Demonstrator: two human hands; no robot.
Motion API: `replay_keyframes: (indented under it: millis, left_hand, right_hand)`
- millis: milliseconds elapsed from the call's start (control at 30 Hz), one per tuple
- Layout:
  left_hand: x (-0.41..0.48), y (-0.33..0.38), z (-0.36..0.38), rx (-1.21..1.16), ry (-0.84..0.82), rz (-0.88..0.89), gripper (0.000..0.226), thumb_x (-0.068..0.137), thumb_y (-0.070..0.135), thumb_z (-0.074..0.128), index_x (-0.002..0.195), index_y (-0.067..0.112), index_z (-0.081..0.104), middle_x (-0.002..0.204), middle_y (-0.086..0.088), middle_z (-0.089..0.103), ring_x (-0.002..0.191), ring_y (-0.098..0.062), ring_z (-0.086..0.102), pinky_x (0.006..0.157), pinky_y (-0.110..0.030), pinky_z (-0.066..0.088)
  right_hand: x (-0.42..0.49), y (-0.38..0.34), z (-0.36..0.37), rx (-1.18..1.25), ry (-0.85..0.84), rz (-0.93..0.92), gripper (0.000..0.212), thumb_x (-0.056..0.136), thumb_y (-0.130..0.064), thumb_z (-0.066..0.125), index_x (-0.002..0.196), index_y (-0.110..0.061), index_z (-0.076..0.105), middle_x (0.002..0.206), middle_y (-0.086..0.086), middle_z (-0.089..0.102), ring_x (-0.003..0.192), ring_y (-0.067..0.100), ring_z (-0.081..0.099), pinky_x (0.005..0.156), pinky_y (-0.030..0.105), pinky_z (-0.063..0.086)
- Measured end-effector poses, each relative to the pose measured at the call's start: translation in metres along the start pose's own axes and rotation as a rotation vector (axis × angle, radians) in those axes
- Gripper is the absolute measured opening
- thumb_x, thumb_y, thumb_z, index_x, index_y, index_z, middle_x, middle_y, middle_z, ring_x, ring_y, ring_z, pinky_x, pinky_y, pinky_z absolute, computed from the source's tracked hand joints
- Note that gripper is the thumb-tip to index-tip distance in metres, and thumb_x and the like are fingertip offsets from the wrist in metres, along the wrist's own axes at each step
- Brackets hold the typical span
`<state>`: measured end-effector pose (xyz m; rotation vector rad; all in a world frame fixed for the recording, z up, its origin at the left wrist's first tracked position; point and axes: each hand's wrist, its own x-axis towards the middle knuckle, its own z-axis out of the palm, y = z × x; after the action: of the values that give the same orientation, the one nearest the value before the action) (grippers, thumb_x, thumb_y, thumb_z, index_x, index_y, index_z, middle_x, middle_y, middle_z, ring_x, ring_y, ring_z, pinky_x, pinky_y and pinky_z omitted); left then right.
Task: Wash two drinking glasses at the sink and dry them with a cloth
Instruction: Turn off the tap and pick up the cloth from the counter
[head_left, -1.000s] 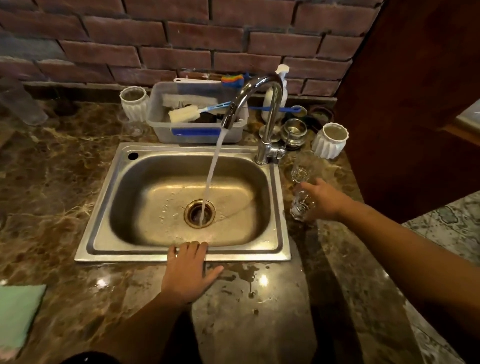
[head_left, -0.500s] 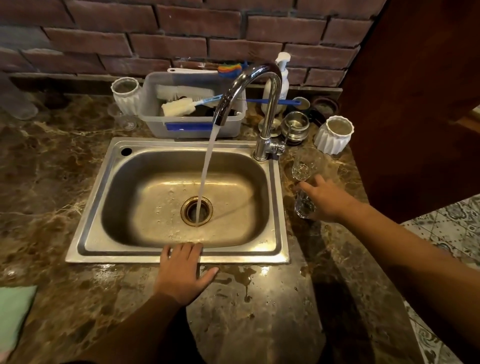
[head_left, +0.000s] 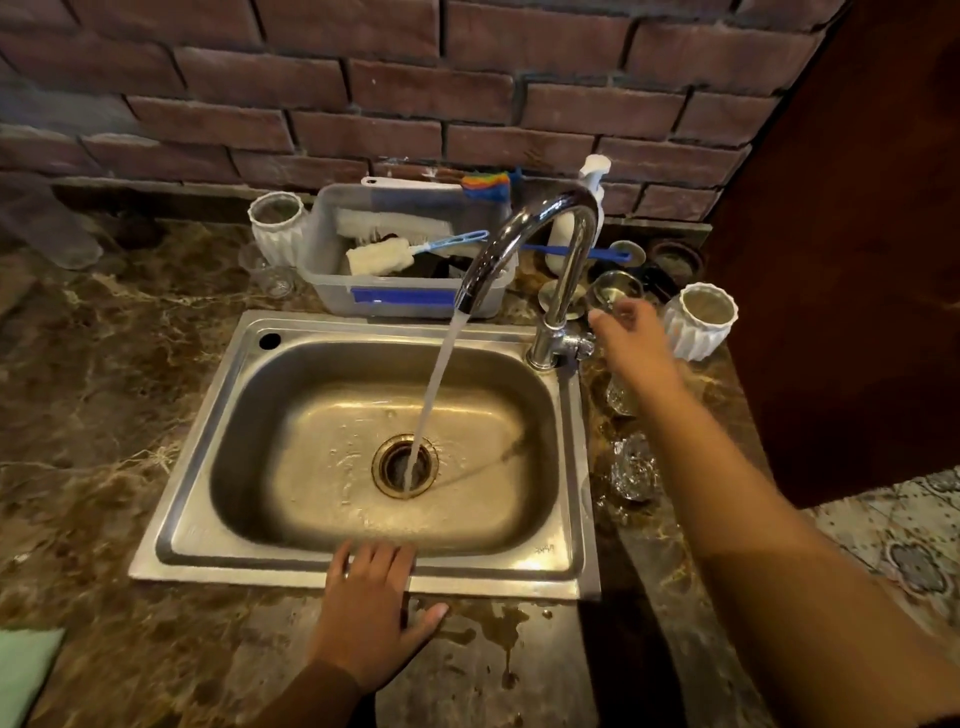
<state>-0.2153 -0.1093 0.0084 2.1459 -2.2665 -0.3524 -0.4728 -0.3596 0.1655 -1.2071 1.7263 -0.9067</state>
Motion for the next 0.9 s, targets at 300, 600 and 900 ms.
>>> replay_keyframes:
  millis: [300, 600, 900]
  left_hand:
    - [0.009, -0.009, 0.012, 0.056, 0.125, 0.061, 0.077, 0.081, 0.081, 0.038, 0.101, 0.019, 0.08, 0.099, 0.001, 0.077, 0.089, -0.024, 0.075, 0.092, -0.047, 0.033]
    - [0.007, -0.006, 0.005, 0.048, 0.037, 0.061, 0.073, 0.073, 0.077, 0.06, 0.112, 0.017, 0.076, 0.109, -0.001, 0.074, 0.101, -0.025, 0.072, 0.099, -0.051, 0.032]
    - [0.002, -0.006, 0.004, 0.015, -0.023, 0.059, 0.061, 0.088, 0.066, 0.052, 0.124, 0.02, 0.068, 0.12, 0.0, 0.068, 0.112, -0.025, 0.063, 0.105, -0.054, 0.034]
  right_hand:
    - [0.04, 0.042, 0.074, 0.358, 0.347, 0.152, 0.059, 0.104, -0.027, 0.049, 0.157, -0.014, 0.025, 0.161, 0.01, 0.034, 0.147, 0.027, 0.034, 0.121, 0.043, 0.029]
    - [0.068, 0.08, 0.092, 0.272, 0.3, 0.1, 0.061, 0.104, -0.027, 0.049, 0.158, -0.026, 0.021, 0.163, 0.008, 0.031, 0.15, 0.027, 0.028, 0.121, 0.043, 0.025]
    - [0.074, 0.085, 0.097, 0.232, 0.323, 0.06, 0.058, 0.106, -0.021, 0.046, 0.158, -0.019, 0.021, 0.162, 0.011, 0.031, 0.149, 0.025, 0.03, 0.118, 0.032, 0.024]
